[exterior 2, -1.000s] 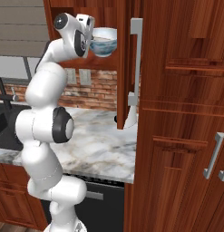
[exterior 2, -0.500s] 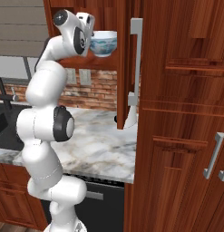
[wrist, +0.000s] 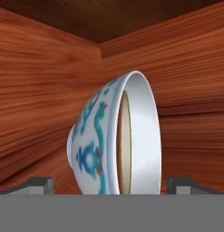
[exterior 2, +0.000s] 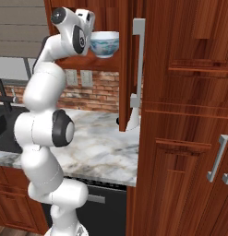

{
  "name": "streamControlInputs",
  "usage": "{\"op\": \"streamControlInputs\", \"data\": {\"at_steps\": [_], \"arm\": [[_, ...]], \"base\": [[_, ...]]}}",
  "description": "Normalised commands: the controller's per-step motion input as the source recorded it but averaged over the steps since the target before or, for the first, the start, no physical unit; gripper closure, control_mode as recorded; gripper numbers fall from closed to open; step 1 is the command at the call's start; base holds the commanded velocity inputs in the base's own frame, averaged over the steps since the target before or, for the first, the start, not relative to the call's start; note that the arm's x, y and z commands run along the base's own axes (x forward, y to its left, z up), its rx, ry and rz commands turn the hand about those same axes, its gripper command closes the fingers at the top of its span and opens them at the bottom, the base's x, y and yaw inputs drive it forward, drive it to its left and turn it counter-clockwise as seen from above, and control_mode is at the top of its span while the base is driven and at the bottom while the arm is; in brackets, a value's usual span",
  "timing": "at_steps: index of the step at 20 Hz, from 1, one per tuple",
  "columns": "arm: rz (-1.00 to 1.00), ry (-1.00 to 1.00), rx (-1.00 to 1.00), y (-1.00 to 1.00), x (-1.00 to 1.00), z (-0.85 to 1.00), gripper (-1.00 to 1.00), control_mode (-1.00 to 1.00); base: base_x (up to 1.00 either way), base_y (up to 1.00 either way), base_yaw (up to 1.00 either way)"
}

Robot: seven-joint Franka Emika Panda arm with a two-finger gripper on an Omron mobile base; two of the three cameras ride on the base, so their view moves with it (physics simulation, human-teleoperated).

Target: Pick up the bowls on the counter and stack them on top of one another in the open cabinet. Place the smaller bowl on top of the larger bowl.

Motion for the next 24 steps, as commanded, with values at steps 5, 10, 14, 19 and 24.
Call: {"op": "streamControlInputs", "data": {"at_steps": [5, 10, 14, 19, 24], "arm": [[0.0, -0.03, 0.0, 0.0, -0.34, 0.02, -1.0, -1.0], [0.0, -0.03, 0.0, 0.0, -0.47, 0.0, -1.0, -1.0], [0.0, -0.02, 0.0, 0.0, -0.56, 0.0, -1.0, -1.0], [0.0, -0.03, 0.0, 0.0, -0.66, 0.0, -1.0, -1.0], [0.0, -0.02, 0.0, 0.0, -0.76, 0.0, -1.0, -1.0]], "base": [[0.0, 0.0, 0.0], [0.0, 0.0, 0.0], [0.0, 0.0, 0.0], [0.0, 0.0, 0.0], [0.0, 0.0, 0.0]]}}
